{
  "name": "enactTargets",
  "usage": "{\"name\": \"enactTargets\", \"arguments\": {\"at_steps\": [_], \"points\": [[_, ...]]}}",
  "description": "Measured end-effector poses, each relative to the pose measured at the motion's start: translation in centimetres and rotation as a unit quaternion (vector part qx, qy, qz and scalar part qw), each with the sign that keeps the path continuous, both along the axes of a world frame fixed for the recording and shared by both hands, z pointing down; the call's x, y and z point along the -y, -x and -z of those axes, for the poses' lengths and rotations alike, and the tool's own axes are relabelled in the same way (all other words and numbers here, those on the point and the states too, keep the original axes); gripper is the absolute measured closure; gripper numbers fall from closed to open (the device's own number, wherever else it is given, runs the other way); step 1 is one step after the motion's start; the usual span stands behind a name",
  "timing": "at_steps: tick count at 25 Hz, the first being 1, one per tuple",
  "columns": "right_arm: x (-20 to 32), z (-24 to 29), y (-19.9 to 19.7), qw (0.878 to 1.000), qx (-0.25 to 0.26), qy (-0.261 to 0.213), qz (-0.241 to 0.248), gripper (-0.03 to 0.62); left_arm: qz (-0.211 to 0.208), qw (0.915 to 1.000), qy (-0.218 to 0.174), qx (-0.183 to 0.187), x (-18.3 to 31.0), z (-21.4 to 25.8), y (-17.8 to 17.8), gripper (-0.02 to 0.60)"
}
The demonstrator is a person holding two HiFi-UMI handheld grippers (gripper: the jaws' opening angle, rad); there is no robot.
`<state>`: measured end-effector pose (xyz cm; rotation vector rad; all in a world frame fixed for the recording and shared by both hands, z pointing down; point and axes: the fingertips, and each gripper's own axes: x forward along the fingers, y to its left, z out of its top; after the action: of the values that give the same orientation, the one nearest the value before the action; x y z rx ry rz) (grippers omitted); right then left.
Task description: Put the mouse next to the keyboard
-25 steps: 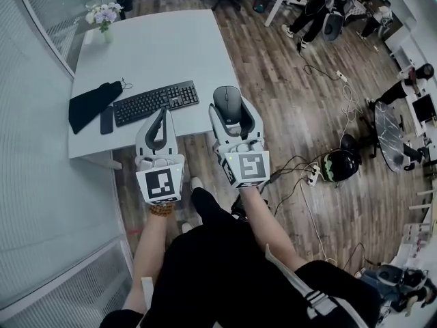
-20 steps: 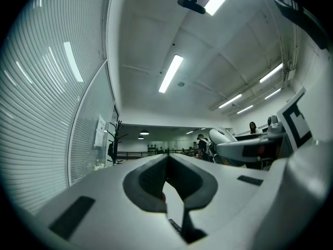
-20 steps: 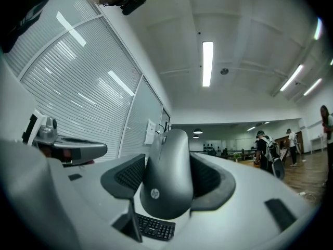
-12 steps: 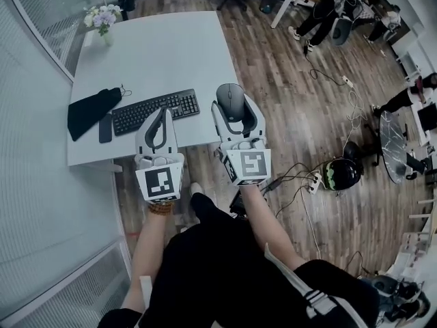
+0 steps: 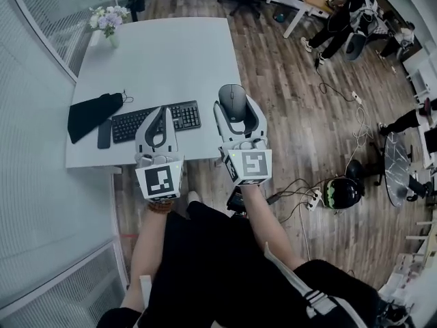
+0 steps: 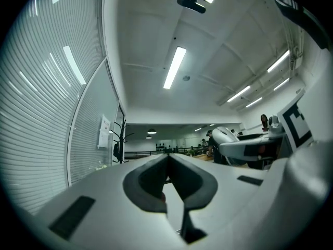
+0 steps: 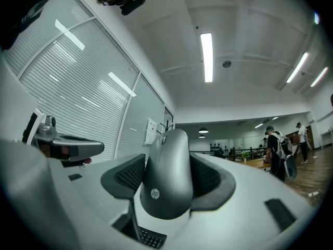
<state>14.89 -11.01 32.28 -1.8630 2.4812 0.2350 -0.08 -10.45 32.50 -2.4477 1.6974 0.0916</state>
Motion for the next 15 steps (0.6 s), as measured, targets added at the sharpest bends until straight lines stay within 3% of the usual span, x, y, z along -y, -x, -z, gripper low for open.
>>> {"name": "enactTargets", "arguments": {"at_steps": [15], "points": [[5.4,-2.2,-2.1,1.000,0.001,0.020,-0.002,0.333,0.018,0.9997,0.012,-0.011,3.8,-1.7,-0.4,0.572]]}}
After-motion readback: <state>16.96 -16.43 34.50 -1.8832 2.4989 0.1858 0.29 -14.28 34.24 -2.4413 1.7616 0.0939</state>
